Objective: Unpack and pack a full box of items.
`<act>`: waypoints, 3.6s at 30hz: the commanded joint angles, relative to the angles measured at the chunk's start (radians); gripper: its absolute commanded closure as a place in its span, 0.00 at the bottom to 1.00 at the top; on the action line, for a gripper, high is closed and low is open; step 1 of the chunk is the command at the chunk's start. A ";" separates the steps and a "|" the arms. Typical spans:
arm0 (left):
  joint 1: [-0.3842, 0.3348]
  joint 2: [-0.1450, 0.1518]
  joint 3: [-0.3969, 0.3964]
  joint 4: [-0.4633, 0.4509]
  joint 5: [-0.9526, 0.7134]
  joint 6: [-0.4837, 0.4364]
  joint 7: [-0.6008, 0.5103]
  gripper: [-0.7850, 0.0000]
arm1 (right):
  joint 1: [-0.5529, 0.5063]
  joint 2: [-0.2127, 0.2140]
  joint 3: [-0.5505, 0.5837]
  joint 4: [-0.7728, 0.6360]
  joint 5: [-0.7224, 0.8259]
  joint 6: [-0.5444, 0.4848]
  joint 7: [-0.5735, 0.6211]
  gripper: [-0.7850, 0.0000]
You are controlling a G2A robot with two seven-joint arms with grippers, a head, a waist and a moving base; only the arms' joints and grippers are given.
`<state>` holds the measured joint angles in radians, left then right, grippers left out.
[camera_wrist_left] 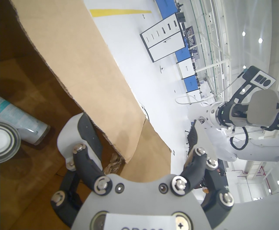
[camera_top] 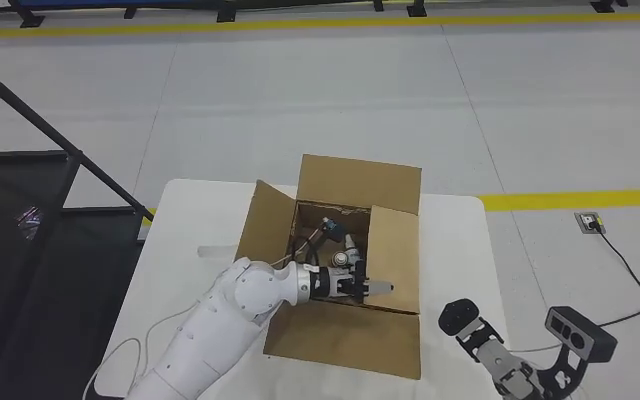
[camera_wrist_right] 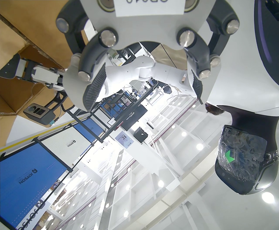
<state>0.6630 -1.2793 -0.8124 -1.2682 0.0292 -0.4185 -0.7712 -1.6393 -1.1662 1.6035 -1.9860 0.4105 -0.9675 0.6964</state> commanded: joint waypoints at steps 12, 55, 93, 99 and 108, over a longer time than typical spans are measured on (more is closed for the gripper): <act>-0.015 -0.033 0.018 -0.026 -0.012 -0.022 0.144 0.00 | -0.031 0.012 0.024 0.005 0.042 -0.045 0.004 0.00; -0.333 -0.399 0.328 0.591 -0.089 -0.204 0.217 0.00 | -0.164 -0.048 0.275 -0.001 0.259 -0.043 0.061 0.00; 0.534 -0.010 -0.808 -0.549 0.004 -0.133 0.061 0.00 | 0.681 -0.061 -0.571 -0.087 -1.467 1.015 0.349 0.00; 0.534 -0.010 -0.808 -0.549 0.004 -0.133 0.061 0.00 | 0.681 -0.061 -0.571 -0.087 -1.467 1.015 0.349 0.00; 0.537 -0.008 -0.815 -0.542 0.014 -0.070 0.116 0.00 | 0.753 -0.080 -0.645 0.043 -1.438 0.967 0.310 0.00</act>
<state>1.2007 -1.2877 -1.6245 -1.8149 0.0404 -0.5053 -0.6723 -0.9170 -1.2402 0.9742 -1.9904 -1.0270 -0.0160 1.0062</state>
